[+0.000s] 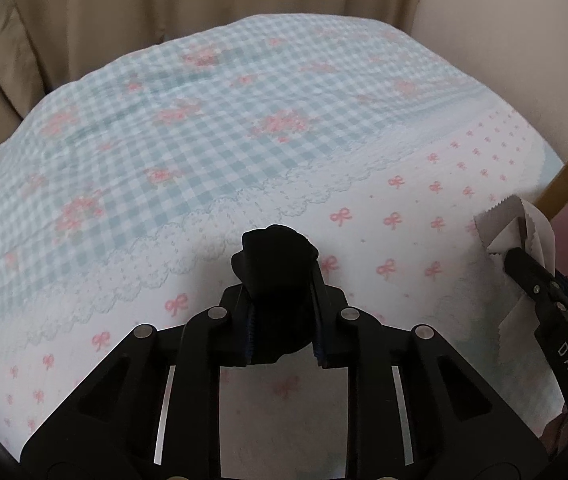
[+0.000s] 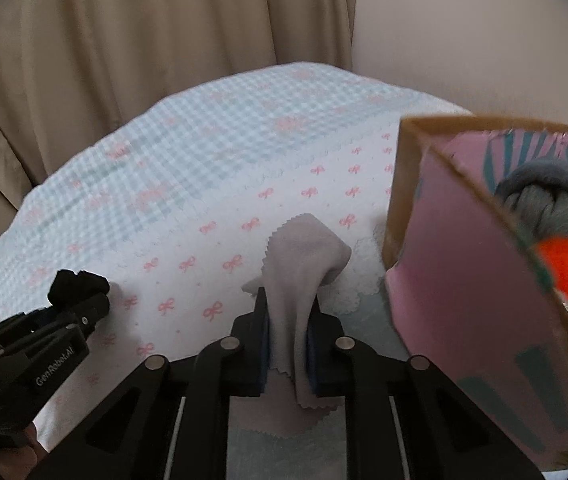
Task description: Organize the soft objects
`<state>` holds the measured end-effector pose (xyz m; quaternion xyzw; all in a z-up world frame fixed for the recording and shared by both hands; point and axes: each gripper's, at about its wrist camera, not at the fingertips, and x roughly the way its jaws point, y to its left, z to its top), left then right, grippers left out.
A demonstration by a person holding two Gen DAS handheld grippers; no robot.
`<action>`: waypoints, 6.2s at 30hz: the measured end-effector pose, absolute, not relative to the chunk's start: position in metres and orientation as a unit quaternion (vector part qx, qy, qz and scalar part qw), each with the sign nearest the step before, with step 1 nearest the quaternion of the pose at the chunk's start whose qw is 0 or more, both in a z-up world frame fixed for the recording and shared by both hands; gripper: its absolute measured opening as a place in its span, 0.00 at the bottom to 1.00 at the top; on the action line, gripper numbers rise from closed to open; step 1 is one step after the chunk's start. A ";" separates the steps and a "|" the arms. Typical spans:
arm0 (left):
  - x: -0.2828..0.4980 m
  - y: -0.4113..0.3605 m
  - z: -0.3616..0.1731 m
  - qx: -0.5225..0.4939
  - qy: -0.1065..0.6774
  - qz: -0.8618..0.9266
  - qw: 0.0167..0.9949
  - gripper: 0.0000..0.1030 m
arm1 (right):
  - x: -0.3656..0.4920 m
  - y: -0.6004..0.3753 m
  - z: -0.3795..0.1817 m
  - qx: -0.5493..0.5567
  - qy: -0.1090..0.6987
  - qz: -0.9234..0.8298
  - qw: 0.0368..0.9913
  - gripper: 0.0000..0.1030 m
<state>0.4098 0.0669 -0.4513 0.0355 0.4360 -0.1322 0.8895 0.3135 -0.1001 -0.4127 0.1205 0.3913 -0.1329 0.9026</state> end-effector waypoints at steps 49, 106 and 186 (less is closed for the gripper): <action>0.290 -0.258 -0.254 -0.015 0.498 -0.167 0.851 0.18 | 0.233 -0.407 -0.204 0.109 0.470 0.015 0.876 0.13; 0.160 -0.112 -0.066 -0.015 0.376 -0.144 0.915 1.00 | 0.131 -0.328 -0.038 0.071 0.400 -0.018 0.914 1.00; 0.039 -0.057 0.024 0.003 0.214 -0.124 0.969 1.00 | 0.017 -0.251 0.030 0.037 0.221 -0.079 0.971 1.00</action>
